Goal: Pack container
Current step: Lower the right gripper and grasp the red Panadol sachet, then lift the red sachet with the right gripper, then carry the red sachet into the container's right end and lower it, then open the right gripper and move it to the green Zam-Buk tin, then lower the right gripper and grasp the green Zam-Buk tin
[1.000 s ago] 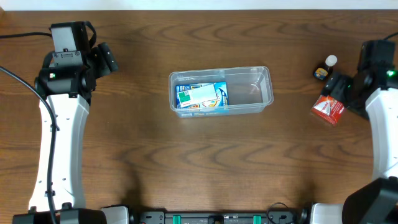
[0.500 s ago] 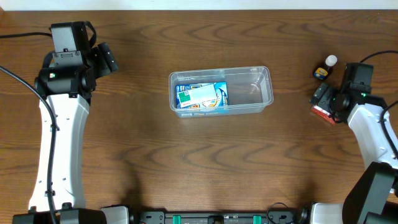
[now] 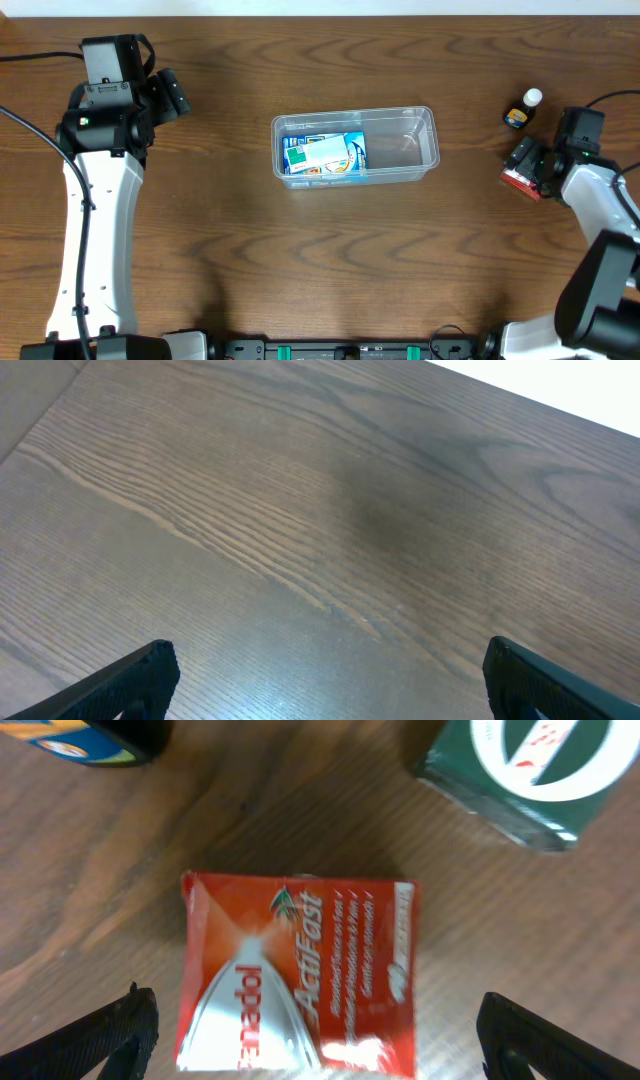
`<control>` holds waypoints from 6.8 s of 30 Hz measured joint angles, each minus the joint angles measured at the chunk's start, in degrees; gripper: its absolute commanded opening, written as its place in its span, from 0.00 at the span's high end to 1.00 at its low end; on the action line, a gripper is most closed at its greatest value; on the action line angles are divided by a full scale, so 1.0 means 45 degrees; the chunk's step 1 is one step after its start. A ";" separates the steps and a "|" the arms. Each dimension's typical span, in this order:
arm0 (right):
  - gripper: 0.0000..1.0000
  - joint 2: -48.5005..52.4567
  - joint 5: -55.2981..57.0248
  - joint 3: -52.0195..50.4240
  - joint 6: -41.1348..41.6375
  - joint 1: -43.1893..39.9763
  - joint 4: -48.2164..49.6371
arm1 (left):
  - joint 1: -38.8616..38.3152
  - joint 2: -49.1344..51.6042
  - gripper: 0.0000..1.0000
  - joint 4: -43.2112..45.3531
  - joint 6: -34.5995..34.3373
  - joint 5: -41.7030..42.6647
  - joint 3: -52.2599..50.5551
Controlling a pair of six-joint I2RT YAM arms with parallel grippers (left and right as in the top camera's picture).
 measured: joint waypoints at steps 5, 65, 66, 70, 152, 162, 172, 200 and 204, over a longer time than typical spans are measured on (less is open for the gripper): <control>0.01 0.0821 -0.0151 0.0000 0.0000 0.0000 0.0534 | 0.0000 0.0000 0.02 0.0000 0.0000 0.0000 0.0000; 0.38 -0.4318 -0.0792 0.0913 0.1132 0.8704 0.1146 | 0.0000 0.0000 0.02 0.0000 0.0005 0.0000 0.0000; 0.39 -0.3968 -0.0777 0.0952 0.1175 0.8879 0.1156 | 0.0000 0.0000 0.02 0.0000 0.0000 0.0000 0.0000; 0.39 -0.2764 -0.0690 0.1311 0.1205 0.9170 0.0942 | 0.0000 0.0000 0.02 0.0000 0.0000 0.0005 0.0000; 0.99 0.3725 0.0777 0.5741 -0.1039 0.9301 -0.2506 | 0.0000 0.0000 0.02 0.0000 0.0000 0.0000 0.0000; 0.96 0.4571 0.0797 0.5945 -0.0767 0.9175 -0.2569 | 0.0000 0.0000 0.02 0.0000 0.0000 0.0000 0.0000; 0.90 0.3531 0.0797 0.7325 -0.0767 0.8956 -0.4192 | 0.0000 0.0000 0.02 0.0000 0.0005 0.0000 0.0000; 0.01 0.0811 0.0835 0.7218 0.0019 -0.2341 -0.8553 | 0.0000 0.0000 0.02 0.0000 0.0000 0.0000 0.0000; 0.01 0.1593 0.0311 0.6810 -0.0005 -0.2871 -0.8145 | 0.0000 0.0000 0.02 0.0000 0.0000 0.0000 0.0000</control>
